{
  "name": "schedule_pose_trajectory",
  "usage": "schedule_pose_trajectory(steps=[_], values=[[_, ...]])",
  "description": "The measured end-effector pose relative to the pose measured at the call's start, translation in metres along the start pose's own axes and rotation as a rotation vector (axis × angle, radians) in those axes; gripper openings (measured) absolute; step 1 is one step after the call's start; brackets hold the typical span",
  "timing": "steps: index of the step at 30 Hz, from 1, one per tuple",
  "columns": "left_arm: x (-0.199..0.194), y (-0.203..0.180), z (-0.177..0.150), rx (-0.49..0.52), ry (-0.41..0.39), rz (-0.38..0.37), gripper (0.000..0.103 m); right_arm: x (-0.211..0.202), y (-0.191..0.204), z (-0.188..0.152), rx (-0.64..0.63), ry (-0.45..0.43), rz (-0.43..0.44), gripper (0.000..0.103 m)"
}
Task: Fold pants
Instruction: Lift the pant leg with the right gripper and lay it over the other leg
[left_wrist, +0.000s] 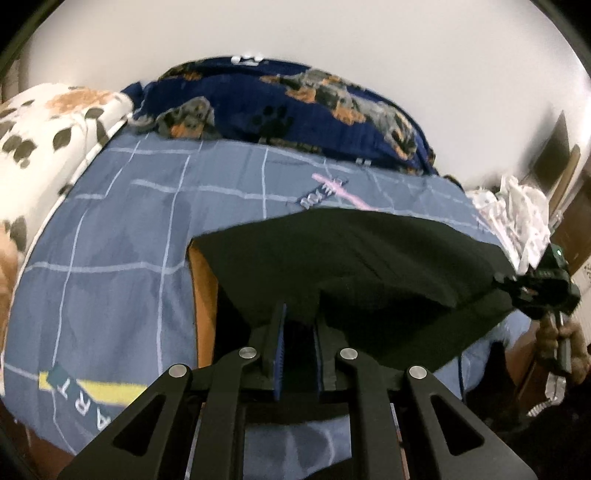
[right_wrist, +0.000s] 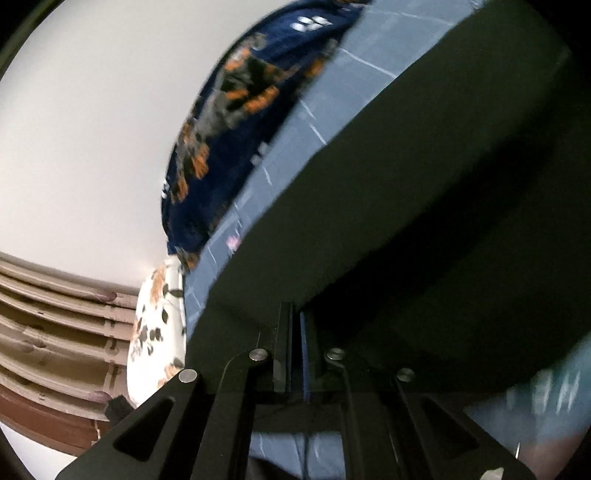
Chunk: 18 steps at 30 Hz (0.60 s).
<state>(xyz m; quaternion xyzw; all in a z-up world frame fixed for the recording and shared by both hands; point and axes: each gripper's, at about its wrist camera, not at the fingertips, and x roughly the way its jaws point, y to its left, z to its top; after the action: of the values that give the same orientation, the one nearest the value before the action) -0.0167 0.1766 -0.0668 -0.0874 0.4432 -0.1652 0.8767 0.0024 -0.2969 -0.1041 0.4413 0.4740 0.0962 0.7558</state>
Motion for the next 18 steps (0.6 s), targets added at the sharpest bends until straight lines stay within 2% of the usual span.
schedule_pose_trajectory(steps=[3, 6, 12, 16, 18], values=[[0.006, 0.005, -0.013, 0.001, 0.031, 0.022, 0.013, 0.002, -0.022, -0.024, 0.042, 0.024, -0.017, 0.005], [0.012, 0.009, -0.027, 0.007, 0.064, 0.038, 0.014, 0.005, -0.04, -0.035, 0.097, 0.037, -0.019, 0.005], [0.005, 0.011, -0.038, 0.015, 0.047, 0.055, 0.015, -0.001, -0.041, -0.044, 0.084, 0.028, -0.032, 0.004], [0.008, 0.011, -0.04, 0.04, 0.041, 0.075, 0.015, 0.005, -0.052, -0.049, 0.112, 0.048, -0.046, 0.004], [0.01, 0.011, -0.042, 0.044, 0.043, 0.087, 0.019, 0.01, -0.063, -0.054, 0.152, 0.063, -0.033, 0.003]])
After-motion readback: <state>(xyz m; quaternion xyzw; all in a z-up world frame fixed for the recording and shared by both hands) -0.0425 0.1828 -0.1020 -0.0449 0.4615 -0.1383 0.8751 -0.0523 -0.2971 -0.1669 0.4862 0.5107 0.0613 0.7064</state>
